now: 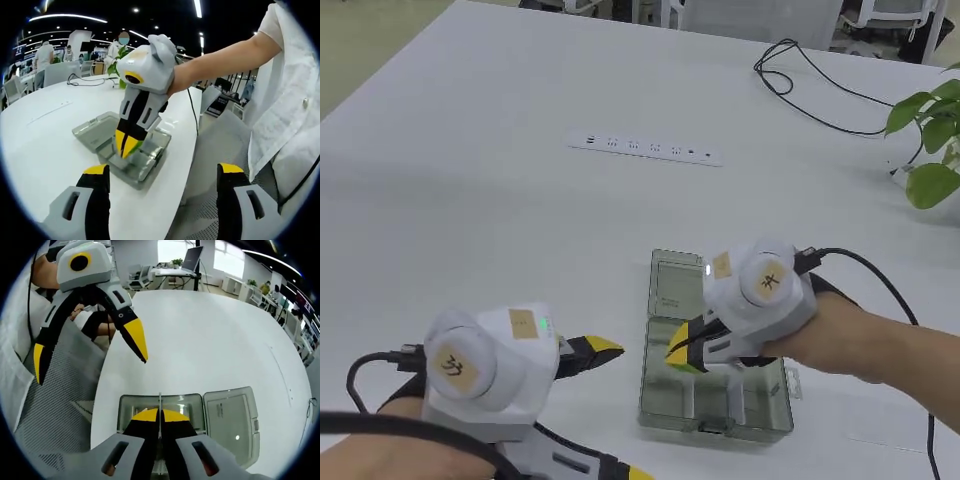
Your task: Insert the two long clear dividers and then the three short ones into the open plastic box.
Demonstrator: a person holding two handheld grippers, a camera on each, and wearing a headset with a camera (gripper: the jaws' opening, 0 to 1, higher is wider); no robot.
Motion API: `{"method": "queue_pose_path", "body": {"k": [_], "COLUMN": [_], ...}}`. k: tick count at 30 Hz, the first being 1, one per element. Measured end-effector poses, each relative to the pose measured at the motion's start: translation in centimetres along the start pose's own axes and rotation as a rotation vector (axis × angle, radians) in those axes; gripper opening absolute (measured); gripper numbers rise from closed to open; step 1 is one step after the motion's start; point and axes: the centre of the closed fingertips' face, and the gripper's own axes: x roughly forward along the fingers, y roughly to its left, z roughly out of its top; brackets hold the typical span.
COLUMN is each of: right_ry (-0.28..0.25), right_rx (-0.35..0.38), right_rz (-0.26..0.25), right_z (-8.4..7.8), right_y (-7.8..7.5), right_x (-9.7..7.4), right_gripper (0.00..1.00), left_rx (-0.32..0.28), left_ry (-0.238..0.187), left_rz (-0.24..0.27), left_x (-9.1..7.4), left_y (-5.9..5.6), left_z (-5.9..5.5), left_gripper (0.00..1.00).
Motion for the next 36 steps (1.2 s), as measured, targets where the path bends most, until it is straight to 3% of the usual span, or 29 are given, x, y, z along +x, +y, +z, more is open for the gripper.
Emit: {"method": "queue_pose_path", "body": {"k": [10,22,36], "right_ry": [0.073,0.122,0.112], "right_rx": [-0.033,-0.046,-0.041], "right_rz": [0.008,0.009,-0.003], "right_z": [-0.6,-0.9,-1.0], "right_y": [0.1,0.1,0.1], "right_x": [1.0,1.5,1.2], "right_gripper": [0.02,0.02,0.04], "left_rx": [-0.009,-0.005,0.0], "left_ry": [0.001,0.001,0.006], "left_rz": [-0.006,-0.008,-0.01], "left_x": [0.1,0.1,0.1], "left_y": [-0.1,-0.1,-0.3], "left_z": [-0.1,0.1,0.1], "left_gripper": [0.92,0.92,0.92]}}
